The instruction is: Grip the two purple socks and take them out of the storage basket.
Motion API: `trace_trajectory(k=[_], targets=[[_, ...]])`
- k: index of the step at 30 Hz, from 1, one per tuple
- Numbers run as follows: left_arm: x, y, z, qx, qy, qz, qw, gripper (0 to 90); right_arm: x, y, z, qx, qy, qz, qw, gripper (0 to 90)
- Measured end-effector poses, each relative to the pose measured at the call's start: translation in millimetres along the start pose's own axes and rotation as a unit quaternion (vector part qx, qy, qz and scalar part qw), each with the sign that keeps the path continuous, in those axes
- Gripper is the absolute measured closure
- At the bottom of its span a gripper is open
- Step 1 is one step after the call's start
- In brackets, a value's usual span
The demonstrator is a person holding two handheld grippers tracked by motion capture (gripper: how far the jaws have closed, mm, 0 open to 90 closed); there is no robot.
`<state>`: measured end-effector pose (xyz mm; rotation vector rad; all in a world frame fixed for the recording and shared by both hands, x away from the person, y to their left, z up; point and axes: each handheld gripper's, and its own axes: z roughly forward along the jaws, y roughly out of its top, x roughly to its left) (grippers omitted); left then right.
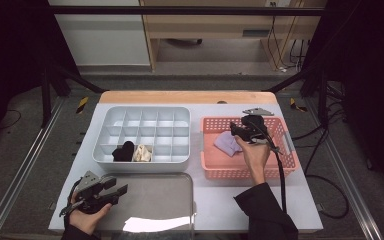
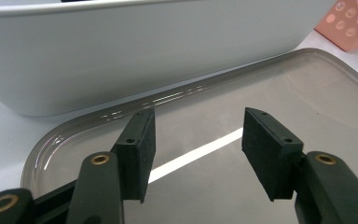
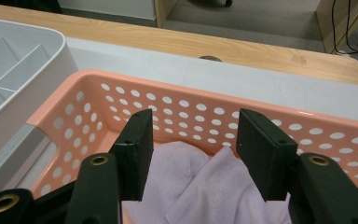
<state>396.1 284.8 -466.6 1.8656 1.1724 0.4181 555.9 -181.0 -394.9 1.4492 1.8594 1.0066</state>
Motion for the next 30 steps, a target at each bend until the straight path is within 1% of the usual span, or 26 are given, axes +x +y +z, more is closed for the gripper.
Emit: trace_trajectory(k=[2, 3, 5, 10, 12, 13, 14, 15, 16, 19, 21, 22, 23, 25, 26, 27, 28, 30], targets=[[-0.2, -0.1, -0.1, -0.001, 0.000, 0.001, 1.0000, 43.7, 0.0, -1.0, 2.6, 0.003, -0.002, 0.001, 1.0000, 46.9], [-0.3, -0.1, -0.1, -0.001, 0.000, 0.002, 1.0000, 43.8, -0.9, -2.7, 5.4, 0.006, -0.004, -0.002, 1.0000, 46.9], [-0.5, -0.1, 0.3, 0.000, 0.000, 0.002, 1.0000, 43.8, -0.9, -4.1, 7.9, 0.012, -0.003, 0.003, 0.9999, 46.9], [-1.1, -0.1, -0.4, 0.000, 0.000, 0.005, 1.0000, 43.8, -2.2, -5.7, 12.3, 0.014, -0.004, 0.008, 0.9999, 47.1], [-0.8, -0.1, -0.5, 0.001, 0.000, 0.006, 1.0000, 43.8, -3.9, -7.9, 14.6, 0.010, -0.004, 0.010, 0.9999, 47.2], [-0.6, -0.1, -0.5, 0.000, -0.001, 0.005, 1.0000, 43.8, -5.3, -9.4, 15.2, 0.008, -0.003, 0.015, 0.9999, 47.7], [-0.6, -0.1, -0.4, 0.000, -0.001, 0.004, 1.0000, 43.8, -8.0, -12.4, 16.5, 0.010, -0.001, 0.026, 0.9996, 47.8], [-0.8, -0.1, -0.2, -0.001, -0.001, 0.003, 1.0000, 43.9, -9.6, -14.5, 17.6, 0.014, -0.002, 0.030, 0.9995, 47.8], [-0.9, -0.1, -0.1, 0.000, 0.000, 0.004, 1.0000, 43.9, -11.6, -17.1, 19.0, 0.020, -0.004, 0.030, 0.9993, 47.7], [-1.3, -0.2, 0.7, 0.002, 0.000, 0.004, 1.0000, 43.9, -16.5, -23.7, 22.5, 0.027, -0.005, 0.031, 0.9992, 47.2], [-1.4, -0.4, 1.2, 0.003, 0.000, 0.005, 1.0000, 44.0, -20.7, -27.3, 25.8, 0.039, -0.007, 0.037, 0.9985, 46.1], [-1.3, -0.5, 1.3, 0.004, 0.000, 0.005, 1.0000, 44.0, -20.7, -27.3, 25.8, 0.039, -0.007, 0.037, 0.9985, 46.1], [-1.1, -0.6, 1.4, 0.004, 0.000, 0.005, 1.0000, 44.0, -21.5, -28.1, 27.3, 0.046, -0.005, 0.041, 0.9981, 45.4], [-1.0, -0.7, 1.5, 0.004, 0.000, 0.005, 1.0000, 44.1, -21.3, -28.4, 27.8, 0.048, -0.005, 0.040, 0.9980, 45.3], [-1.0, -0.7, 1.6, 0.004, 0.000, 0.005, 1.0000, 44.1, -21.2, -29.4, 29.2, 0.053, -0.010, 0.036, 0.9979, 44.3], [-1.1, -0.8, 1.5, 0.004, 0.000, 0.005, 1.0000, 44.1, -21.2, -29.4, 29.2, 0.053, -0.010, 0.036, 0.9979, 44.3], [-1.1, -0.8, 1.5, 0.004, 0.000, 0.005, 1.0000, 44.2, -21.4, -30.4, 31.8, 0.061, -0.011, 0.037, 0.9974, 42.0], [-1.0, -0.8, 1.6, 0.004, 0.000, 0.005, 1.0000, 44.2, -21.6, -30.8, 33.0, 0.064, -0.010, 0.034, 0.9973, 40.9]])
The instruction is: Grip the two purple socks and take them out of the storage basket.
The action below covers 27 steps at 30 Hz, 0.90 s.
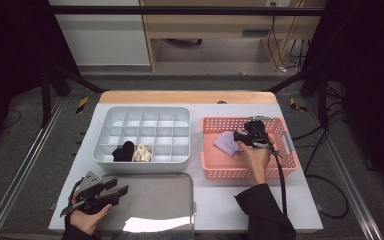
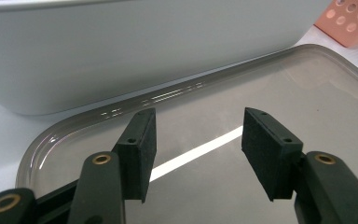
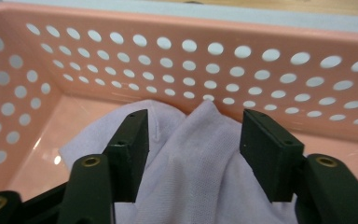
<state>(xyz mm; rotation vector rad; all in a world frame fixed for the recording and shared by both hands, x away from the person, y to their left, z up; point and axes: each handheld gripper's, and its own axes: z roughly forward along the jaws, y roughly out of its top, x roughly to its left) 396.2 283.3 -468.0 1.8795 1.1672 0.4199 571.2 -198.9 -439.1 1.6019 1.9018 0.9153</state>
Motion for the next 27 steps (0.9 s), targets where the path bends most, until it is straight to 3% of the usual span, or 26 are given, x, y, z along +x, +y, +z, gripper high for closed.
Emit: trace_trajectory(k=[11, 18, 27], targets=[[-0.4, -0.2, 0.4, 0.000, -0.001, 0.001, 1.0000, 44.3, -2.1, -2.1, 7.2, 0.023, -0.008, 0.001, 0.9997, 34.0], [-0.5, -0.3, 1.0, 0.002, -0.001, 0.002, 1.0000, 44.6, -2.4, -3.2, 10.2, 0.034, -0.019, 0.000, 0.9992, 33.9], [0.5, -0.4, 1.0, 0.002, -0.002, -0.002, 1.0000, 44.7, -1.9, -4.9, 16.4, 0.074, -0.012, 0.004, 0.9971, 37.7]])
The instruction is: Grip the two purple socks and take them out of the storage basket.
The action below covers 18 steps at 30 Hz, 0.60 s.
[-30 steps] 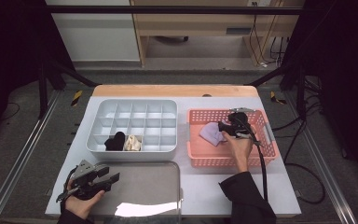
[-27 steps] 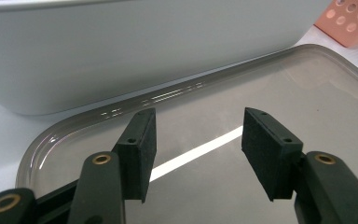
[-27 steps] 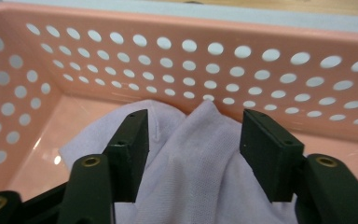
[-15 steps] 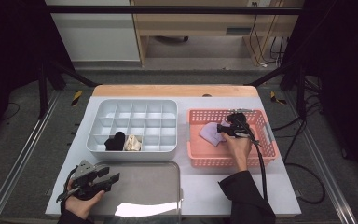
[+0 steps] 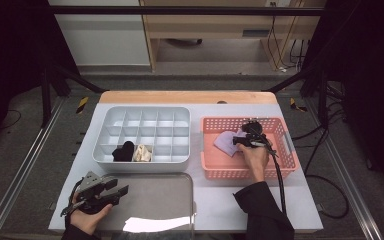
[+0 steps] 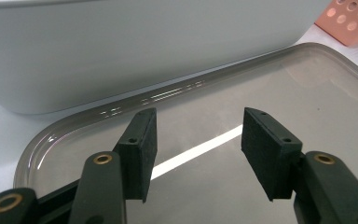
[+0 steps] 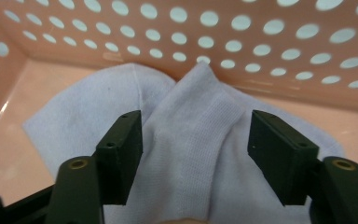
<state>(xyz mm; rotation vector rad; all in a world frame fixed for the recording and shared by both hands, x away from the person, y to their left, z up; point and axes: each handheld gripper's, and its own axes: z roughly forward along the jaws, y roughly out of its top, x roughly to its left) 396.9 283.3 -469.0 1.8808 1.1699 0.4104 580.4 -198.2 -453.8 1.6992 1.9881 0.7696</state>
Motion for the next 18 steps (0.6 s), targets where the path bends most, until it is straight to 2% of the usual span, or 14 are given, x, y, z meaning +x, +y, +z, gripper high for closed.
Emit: trace_trajectory(k=[1, 5, 7, 9, 10, 11, 17, 18], targets=[[0.0, -0.1, 0.1, 0.000, 0.000, 0.000, 1.0000, 44.7, -0.3, -0.5, 1.0, 0.012, 0.000, -0.001, 0.9999, 39.7], [0.1, -0.2, 0.3, 0.000, 0.000, 0.000, 1.0000, 44.8, -1.1, -0.9, 3.2, 0.026, 0.005, 0.004, 0.9996, 45.7], [0.4, -0.2, 0.3, 0.000, -0.001, -0.001, 1.0000, 44.8, -1.6, -0.6, 3.5, 0.034, 0.011, 0.009, 0.9993, 55.3], [0.4, -0.2, 0.1, 0.000, -0.001, -0.001, 1.0000, 44.9, -1.8, -0.5, 3.3, 0.036, 0.013, 0.011, 0.9992, 57.9], [0.6, -0.2, 0.0, 0.000, -0.001, -0.001, 1.0000, 44.9, -1.7, -0.6, 3.2, 0.038, 0.017, 0.011, 0.9991, 64.5], [0.6, -0.2, 0.0, 0.000, -0.001, -0.001, 1.0000, 45.0, -1.7, -0.6, 3.2, 0.038, 0.017, 0.011, 0.9991, 64.5], [0.5, -0.3, -0.8, -0.002, -0.001, -0.001, 1.0000, 45.0, -2.8, 0.4, -2.1, 0.022, 0.021, 0.017, 0.9994, 81.5], [0.5, -0.3, -0.8, -0.002, -0.001, -0.001, 1.0000, 45.1, -2.9, 0.7, -3.4, 0.019, 0.020, 0.019, 0.9994, 82.0]])
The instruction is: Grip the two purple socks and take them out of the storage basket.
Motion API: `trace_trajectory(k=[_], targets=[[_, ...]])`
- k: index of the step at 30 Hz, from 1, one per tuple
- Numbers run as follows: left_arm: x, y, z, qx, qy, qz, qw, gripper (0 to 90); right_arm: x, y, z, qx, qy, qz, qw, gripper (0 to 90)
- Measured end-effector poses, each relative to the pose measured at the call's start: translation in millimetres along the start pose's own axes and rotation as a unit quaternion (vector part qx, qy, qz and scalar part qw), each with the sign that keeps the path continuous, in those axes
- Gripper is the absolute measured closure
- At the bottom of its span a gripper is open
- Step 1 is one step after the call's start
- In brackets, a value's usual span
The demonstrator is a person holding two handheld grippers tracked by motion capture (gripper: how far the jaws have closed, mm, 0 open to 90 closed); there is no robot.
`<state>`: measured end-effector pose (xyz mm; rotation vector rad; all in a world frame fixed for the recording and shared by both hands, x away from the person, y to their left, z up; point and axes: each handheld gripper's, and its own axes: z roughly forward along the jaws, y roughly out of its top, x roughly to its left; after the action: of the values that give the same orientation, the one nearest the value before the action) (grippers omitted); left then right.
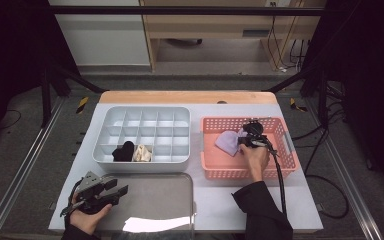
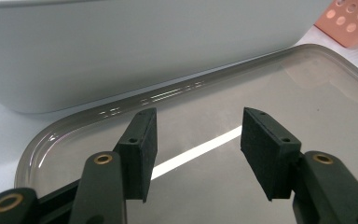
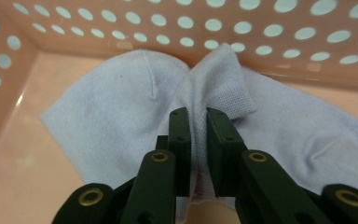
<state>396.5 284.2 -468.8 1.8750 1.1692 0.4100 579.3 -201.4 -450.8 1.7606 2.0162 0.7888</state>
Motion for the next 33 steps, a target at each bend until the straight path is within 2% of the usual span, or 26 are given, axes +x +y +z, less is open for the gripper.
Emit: trace_trajectory(k=[7, 10, 13, 14, 16, 18, 20, 21, 23, 26, 27, 28, 29, 30, 33], targets=[[0.0, 0.2, -0.6, -0.001, -0.001, -0.001, 1.0000, 45.1, 1.5, 1.1, -7.8, -0.031, 0.004, 0.001, 0.9995, 83.0], [-0.1, 0.3, -0.3, -0.001, -0.001, -0.002, 1.0000, 45.2, 2.6, 3.5, -18.1, -0.062, 0.011, -0.002, 0.9980, 83.0], [-0.3, 0.3, -0.5, -0.001, -0.001, -0.002, 1.0000, 45.2, 2.9, 4.2, -22.8, -0.075, 0.014, -0.004, 0.9970, 82.9], [-0.3, 0.3, -0.7, -0.002, -0.001, -0.002, 1.0000, 45.1, 3.9, 5.8, -27.7, -0.084, 0.012, -0.014, 0.9963, 82.8], [-0.4, 0.3, -1.1, -0.003, -0.001, -0.004, 1.0000, 45.1, 4.5, 6.9, -30.3, -0.090, 0.013, -0.019, 0.9957, 82.7], [0.1, 0.5, -1.5, -0.003, 0.000, -0.004, 1.0000, 45.1, 6.2, 9.6, -38.1, -0.094, 0.019, -0.021, 0.9952, 82.6], [0.0, 0.6, -1.5, -0.003, 0.000, -0.004, 1.0000, 45.1, 7.2, 10.9, -49.4, -0.110, 0.027, -0.025, 0.9932, 82.6], [0.0, 0.6, -1.5, -0.003, 0.000, -0.004, 1.0000, 45.1, 7.2, 10.9, -49.4, -0.110, 0.027, -0.025, 0.9932, 82.6], [-0.5, 0.6, -1.2, -0.004, 0.000, -0.005, 1.0000, 45.0, 6.7, 10.5, -58.5, -0.125, 0.035, -0.026, 0.9912, 82.6], [-0.8, 0.7, -0.9, -0.003, 0.001, -0.004, 1.0000, 44.7, 7.6, 6.6, -76.5, -0.152, 0.051, -0.034, 0.9865, 82.5], [-0.8, 0.7, -0.9, -0.003, 0.001, -0.004, 1.0000, 44.5, 7.6, 6.6, -76.5, -0.152, 0.051, -0.034, 0.9865, 82.5], [-1.0, 0.7, -1.0, -0.003, 0.001, -0.004, 1.0000, 44.3, 8.6, 3.6, -86.2, -0.169, 0.062, -0.039, 0.9829, 82.5], [-1.1, 0.8, -1.0, -0.003, 0.001, -0.004, 1.0000, 44.1, 8.6, 3.6, -86.2, -0.169, 0.062, -0.039, 0.9829, 82.5], [-1.2, 0.9, -1.0, -0.003, 0.002, -0.004, 1.0000, 43.9, 10.0, -0.1, -94.9, -0.182, 0.072, -0.044, 0.9797, 82.4], [-1.7, 1.1, -1.4, -0.003, 0.003, -0.004, 1.0000, 43.5, 11.9, -4.5, -102.6, -0.192, 0.082, -0.049, 0.9766, 82.5]])
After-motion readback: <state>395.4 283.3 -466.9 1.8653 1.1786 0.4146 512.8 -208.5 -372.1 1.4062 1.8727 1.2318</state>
